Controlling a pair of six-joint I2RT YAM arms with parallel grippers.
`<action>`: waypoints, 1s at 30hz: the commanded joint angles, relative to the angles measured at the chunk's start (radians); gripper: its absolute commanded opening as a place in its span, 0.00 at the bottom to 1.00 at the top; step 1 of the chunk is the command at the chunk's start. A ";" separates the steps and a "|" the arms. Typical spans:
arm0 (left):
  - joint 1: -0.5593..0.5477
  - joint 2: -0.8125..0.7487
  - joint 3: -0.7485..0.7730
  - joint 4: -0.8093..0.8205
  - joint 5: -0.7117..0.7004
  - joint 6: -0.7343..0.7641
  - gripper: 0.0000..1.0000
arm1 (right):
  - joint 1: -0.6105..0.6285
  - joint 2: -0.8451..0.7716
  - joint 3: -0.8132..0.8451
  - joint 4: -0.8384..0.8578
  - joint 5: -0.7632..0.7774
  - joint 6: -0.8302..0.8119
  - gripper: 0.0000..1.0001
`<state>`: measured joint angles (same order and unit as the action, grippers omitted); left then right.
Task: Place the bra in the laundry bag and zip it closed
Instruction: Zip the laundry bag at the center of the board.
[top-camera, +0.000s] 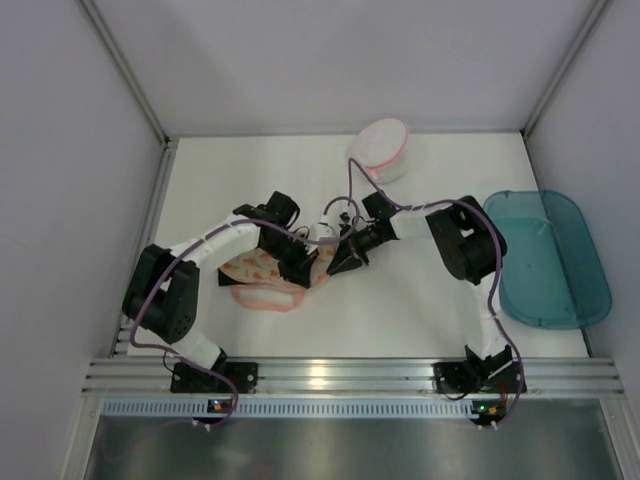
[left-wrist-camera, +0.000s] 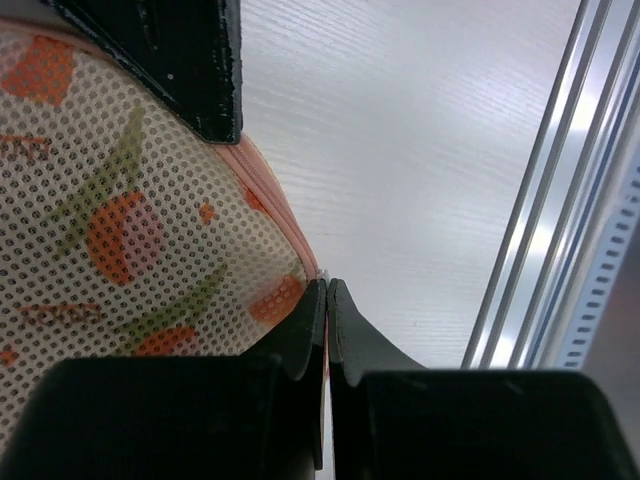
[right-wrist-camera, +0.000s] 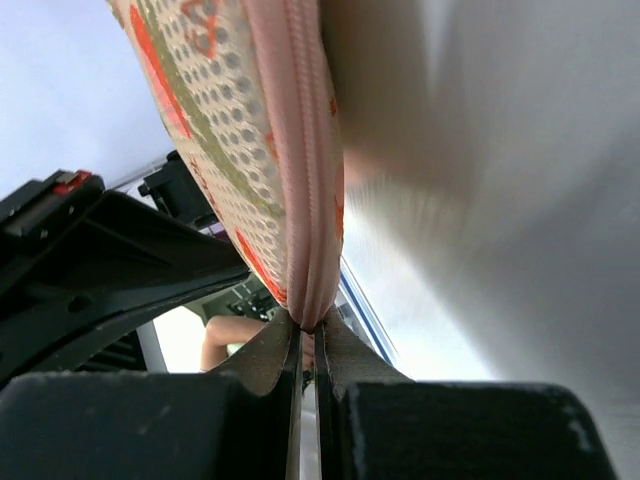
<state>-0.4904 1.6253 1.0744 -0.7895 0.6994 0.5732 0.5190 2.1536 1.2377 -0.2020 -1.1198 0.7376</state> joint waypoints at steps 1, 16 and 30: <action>-0.019 -0.082 -0.047 -0.039 -0.060 0.114 0.00 | -0.031 -0.032 0.012 -0.017 0.032 -0.056 0.00; -0.019 -0.122 -0.019 0.019 -0.098 -0.011 0.00 | -0.083 -0.050 0.149 -0.168 0.097 -0.175 0.49; -0.020 -0.028 0.091 0.182 -0.094 -0.207 0.00 | -0.036 -0.106 0.060 -0.048 0.100 -0.066 0.63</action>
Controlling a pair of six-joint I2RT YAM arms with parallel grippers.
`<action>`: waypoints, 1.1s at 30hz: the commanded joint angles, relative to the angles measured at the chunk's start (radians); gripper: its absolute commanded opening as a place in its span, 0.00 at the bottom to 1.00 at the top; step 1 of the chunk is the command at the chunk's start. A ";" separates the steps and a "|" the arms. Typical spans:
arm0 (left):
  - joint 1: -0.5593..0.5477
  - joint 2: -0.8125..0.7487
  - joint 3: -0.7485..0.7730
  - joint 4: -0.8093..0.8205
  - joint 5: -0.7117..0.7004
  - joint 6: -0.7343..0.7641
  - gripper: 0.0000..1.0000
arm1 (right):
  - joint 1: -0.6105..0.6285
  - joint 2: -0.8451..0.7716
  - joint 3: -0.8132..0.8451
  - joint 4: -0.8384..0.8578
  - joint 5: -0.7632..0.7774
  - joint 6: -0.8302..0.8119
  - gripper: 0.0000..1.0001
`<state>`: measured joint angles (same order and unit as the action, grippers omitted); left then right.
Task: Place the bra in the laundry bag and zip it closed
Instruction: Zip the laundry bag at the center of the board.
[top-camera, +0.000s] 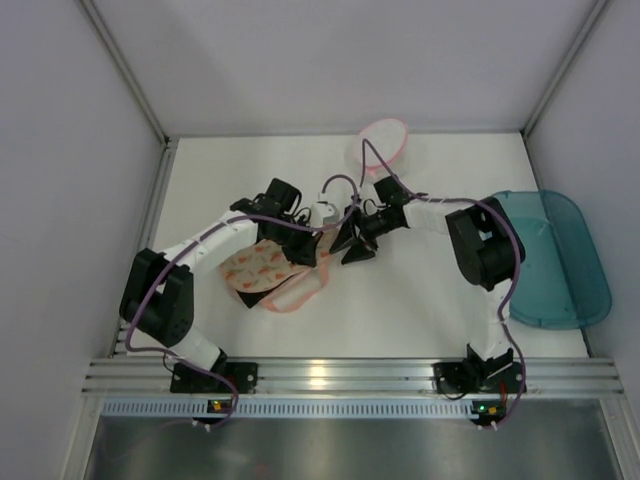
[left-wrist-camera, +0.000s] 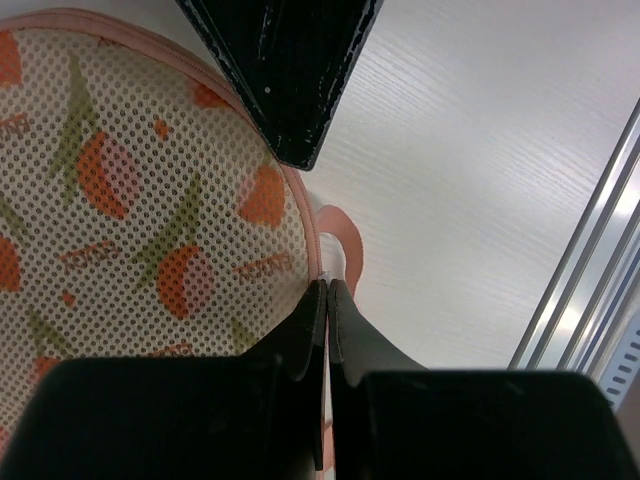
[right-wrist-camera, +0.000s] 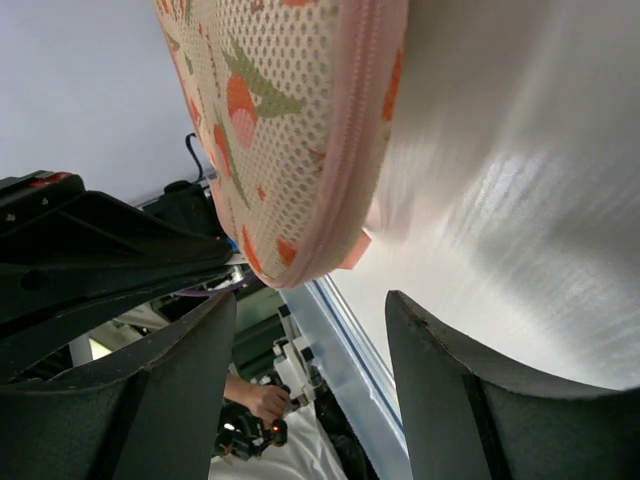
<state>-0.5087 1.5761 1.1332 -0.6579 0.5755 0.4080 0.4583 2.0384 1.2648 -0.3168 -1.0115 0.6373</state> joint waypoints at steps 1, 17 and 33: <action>-0.002 0.024 0.033 0.053 0.034 -0.040 0.00 | 0.031 0.022 0.057 0.073 -0.012 0.039 0.61; -0.022 -0.211 -0.217 -0.042 -0.023 0.163 0.00 | -0.009 0.180 0.235 -0.014 -0.012 -0.040 0.00; -0.037 -0.286 -0.231 -0.109 -0.082 0.117 0.00 | -0.020 0.149 0.295 -0.129 0.059 -0.145 0.44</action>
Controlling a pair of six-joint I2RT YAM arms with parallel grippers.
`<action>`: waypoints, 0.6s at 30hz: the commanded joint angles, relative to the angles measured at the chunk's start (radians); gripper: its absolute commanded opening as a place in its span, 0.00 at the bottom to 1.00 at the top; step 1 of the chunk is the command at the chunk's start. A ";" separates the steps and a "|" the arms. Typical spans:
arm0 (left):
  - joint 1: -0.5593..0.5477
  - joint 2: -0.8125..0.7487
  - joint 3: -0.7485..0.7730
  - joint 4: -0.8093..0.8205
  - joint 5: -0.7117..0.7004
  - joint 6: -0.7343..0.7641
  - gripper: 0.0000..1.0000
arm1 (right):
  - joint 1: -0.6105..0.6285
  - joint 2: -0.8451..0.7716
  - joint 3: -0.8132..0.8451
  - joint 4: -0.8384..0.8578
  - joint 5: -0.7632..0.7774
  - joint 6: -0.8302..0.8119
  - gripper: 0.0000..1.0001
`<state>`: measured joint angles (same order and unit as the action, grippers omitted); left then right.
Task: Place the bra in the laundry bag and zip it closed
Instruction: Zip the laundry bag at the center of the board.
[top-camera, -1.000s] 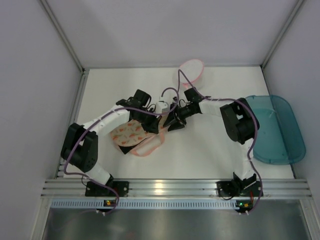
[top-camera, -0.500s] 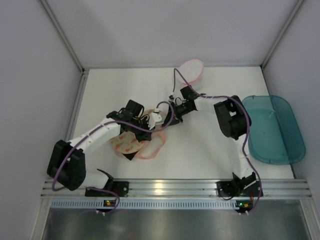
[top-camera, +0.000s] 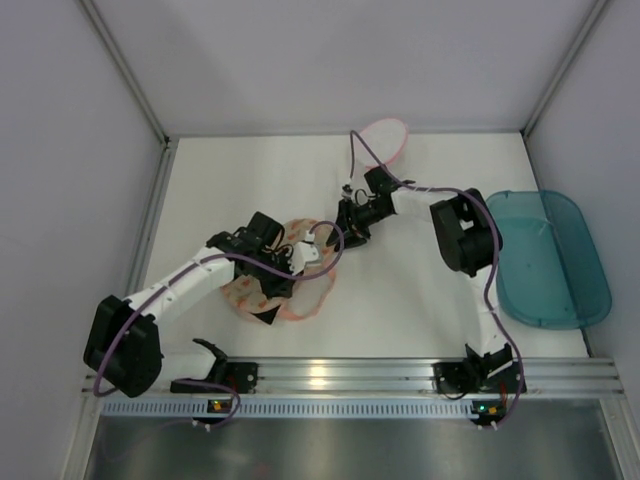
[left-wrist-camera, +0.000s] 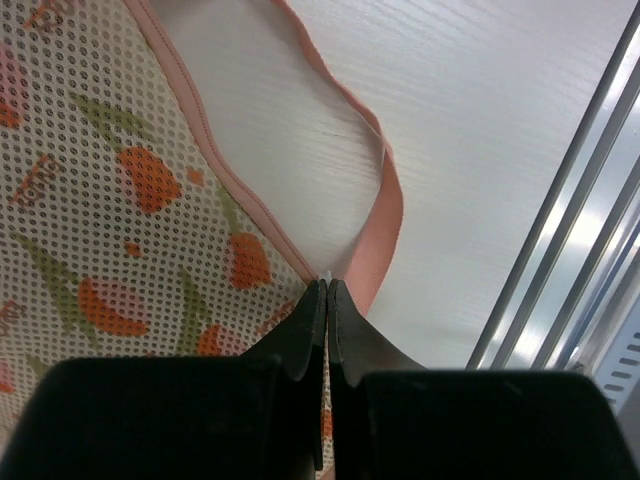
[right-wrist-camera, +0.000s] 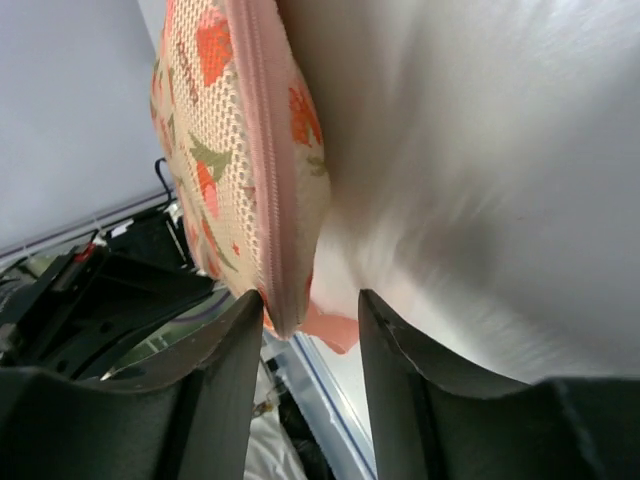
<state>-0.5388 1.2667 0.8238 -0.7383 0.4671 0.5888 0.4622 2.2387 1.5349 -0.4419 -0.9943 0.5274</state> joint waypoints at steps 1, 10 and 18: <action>-0.007 0.045 0.102 -0.023 0.030 -0.075 0.00 | -0.025 -0.063 0.018 -0.009 0.043 -0.041 0.44; -0.007 0.206 0.280 0.080 0.033 -0.118 0.00 | -0.039 -0.194 -0.110 -0.011 0.031 -0.063 0.57; -0.009 0.247 0.347 0.083 0.067 -0.061 0.00 | 0.027 -0.196 -0.170 0.160 -0.029 0.118 0.57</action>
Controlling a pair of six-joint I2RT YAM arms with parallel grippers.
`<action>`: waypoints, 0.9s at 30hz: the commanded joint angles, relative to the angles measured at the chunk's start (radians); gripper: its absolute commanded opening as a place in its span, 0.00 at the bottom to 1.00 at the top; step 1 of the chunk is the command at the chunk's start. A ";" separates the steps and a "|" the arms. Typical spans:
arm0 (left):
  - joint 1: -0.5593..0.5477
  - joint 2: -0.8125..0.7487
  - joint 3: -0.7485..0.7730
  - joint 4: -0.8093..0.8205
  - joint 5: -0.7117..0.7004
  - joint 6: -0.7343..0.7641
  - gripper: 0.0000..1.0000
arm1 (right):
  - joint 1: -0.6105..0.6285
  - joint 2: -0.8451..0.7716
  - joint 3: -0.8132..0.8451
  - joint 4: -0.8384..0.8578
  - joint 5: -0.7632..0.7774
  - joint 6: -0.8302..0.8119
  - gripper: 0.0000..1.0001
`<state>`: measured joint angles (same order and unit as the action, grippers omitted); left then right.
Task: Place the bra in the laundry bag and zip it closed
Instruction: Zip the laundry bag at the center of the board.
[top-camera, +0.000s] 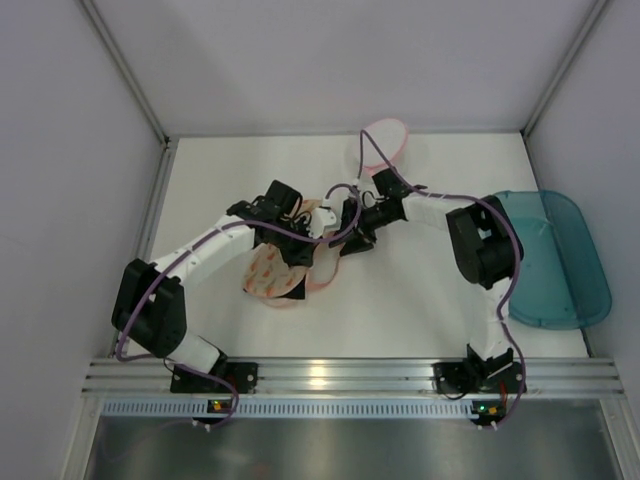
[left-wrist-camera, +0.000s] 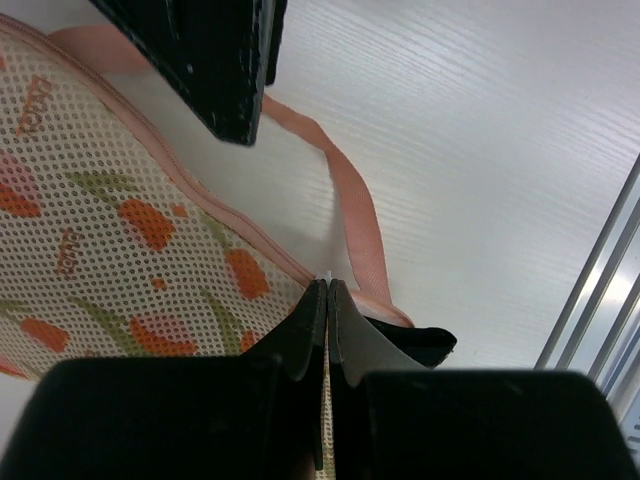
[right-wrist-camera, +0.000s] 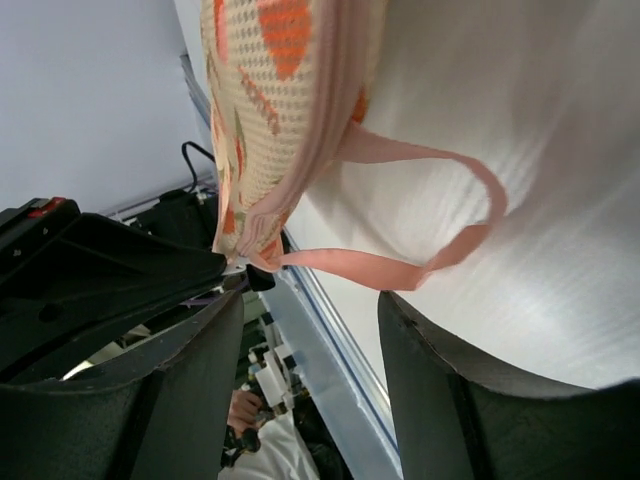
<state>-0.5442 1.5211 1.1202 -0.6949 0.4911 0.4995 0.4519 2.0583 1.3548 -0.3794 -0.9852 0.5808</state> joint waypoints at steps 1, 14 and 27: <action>-0.005 -0.006 0.053 0.040 0.040 0.034 0.00 | 0.054 0.002 0.017 0.102 -0.040 0.073 0.57; -0.017 -0.022 0.036 0.038 0.058 0.059 0.00 | 0.146 0.082 0.033 0.263 -0.041 0.215 0.43; -0.034 -0.113 -0.062 0.020 0.055 0.109 0.00 | 0.142 0.091 0.043 0.281 -0.044 0.234 0.00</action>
<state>-0.5701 1.4590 1.0718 -0.6769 0.5041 0.5873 0.5888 2.1391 1.3567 -0.1455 -1.0389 0.8143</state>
